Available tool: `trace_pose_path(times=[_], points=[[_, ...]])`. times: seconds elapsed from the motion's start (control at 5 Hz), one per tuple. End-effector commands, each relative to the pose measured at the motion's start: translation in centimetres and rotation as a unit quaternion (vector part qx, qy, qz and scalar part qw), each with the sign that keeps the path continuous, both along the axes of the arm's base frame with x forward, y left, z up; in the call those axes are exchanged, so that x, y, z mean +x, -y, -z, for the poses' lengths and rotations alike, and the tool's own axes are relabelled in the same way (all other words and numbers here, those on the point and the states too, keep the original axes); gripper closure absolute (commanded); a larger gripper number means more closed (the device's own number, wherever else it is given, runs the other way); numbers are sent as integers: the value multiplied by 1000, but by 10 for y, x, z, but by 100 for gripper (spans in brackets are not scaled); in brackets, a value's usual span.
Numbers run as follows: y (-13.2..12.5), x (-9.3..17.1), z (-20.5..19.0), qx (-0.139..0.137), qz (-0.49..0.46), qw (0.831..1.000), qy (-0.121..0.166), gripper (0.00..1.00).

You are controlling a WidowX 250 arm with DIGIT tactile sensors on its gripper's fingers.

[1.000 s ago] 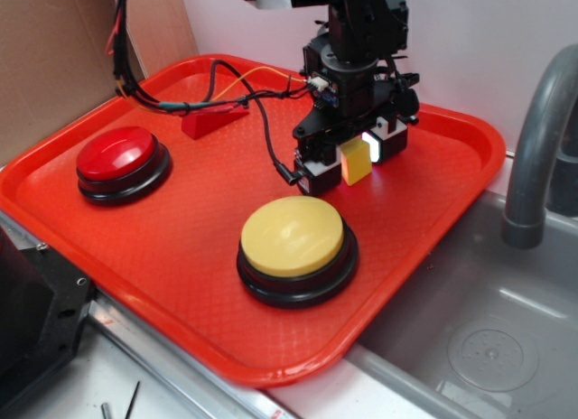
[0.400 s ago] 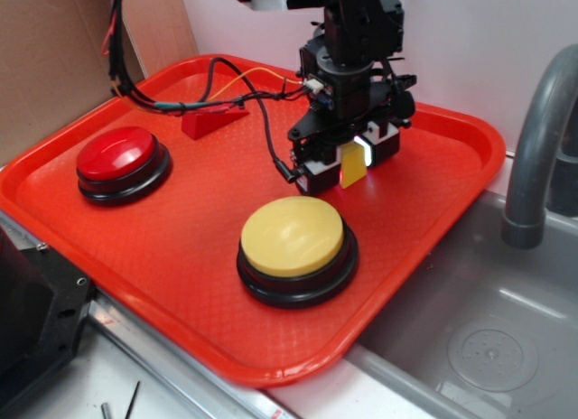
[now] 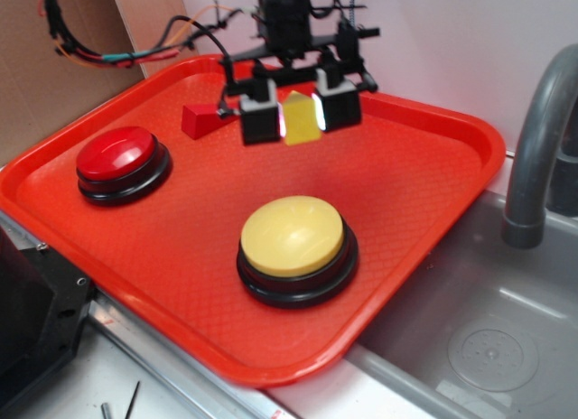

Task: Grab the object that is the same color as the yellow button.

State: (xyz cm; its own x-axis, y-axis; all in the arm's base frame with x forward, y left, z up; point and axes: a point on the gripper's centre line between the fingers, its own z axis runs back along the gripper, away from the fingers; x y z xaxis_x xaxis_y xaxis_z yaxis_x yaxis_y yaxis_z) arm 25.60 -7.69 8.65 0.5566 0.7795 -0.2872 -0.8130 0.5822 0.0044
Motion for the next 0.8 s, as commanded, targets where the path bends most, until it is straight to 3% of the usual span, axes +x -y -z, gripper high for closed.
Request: trace_pose_path(times=[0.0, 0.2, 0.4, 0.6], points=[[-43, -12, -73, -17, 133, 988, 70, 100], [-61, -39, -103, -23, 134, 979, 152, 100], [-79, -58, -115, -34, 138, 969, 200, 100], [-82, -62, -113, -29, 142, 967, 207, 100]])
